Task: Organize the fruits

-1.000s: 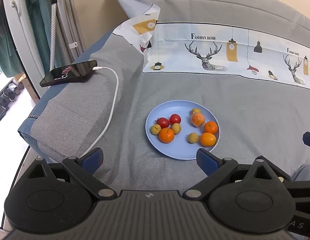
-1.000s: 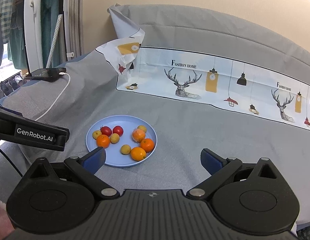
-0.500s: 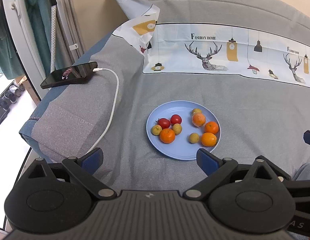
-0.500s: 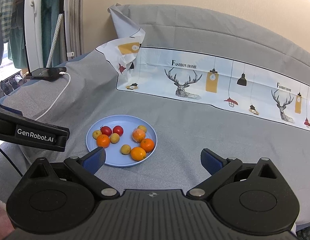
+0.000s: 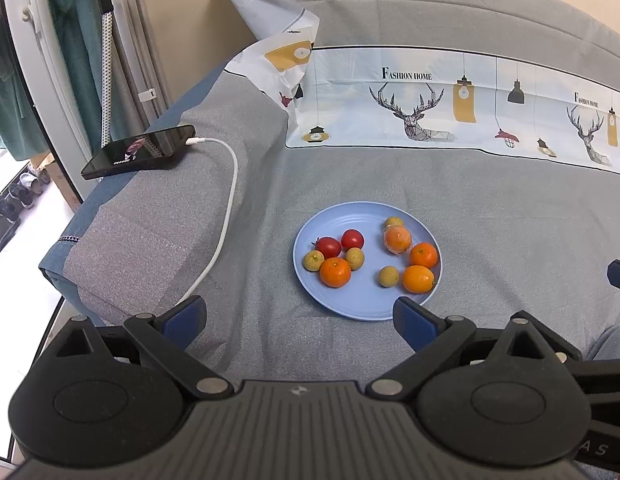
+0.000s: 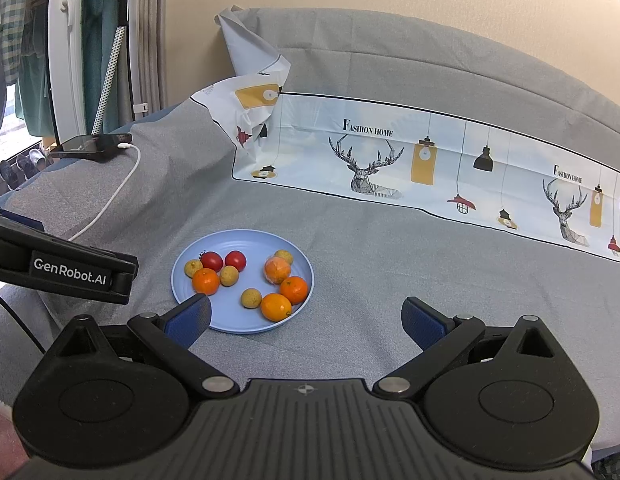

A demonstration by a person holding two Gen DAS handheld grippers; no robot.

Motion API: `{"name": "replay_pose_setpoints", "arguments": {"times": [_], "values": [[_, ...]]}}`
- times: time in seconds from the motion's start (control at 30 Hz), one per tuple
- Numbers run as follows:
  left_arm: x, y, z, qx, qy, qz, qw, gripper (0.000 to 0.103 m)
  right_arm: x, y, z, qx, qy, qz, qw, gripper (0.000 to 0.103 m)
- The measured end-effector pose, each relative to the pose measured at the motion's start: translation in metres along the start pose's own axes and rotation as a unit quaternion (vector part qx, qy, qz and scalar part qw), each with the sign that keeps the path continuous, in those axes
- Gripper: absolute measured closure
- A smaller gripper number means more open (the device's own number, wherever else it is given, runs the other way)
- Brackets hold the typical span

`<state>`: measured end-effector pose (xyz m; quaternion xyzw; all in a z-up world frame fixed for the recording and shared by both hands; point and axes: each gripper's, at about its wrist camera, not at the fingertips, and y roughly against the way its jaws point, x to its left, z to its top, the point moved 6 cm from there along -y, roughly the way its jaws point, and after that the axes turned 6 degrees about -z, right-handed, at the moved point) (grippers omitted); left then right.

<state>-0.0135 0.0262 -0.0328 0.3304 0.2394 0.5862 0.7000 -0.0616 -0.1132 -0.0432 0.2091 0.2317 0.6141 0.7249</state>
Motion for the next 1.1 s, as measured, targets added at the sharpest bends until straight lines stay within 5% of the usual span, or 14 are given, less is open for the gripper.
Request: {"name": "replay_pose_setpoints", "arguments": {"times": [1.1], "values": [[0.010, -0.024, 0.003, 0.015, 0.004, 0.003, 0.9999, 0.002, 0.005, -0.021, -0.003, 0.022, 0.008, -0.005, 1.000, 0.001]]}}
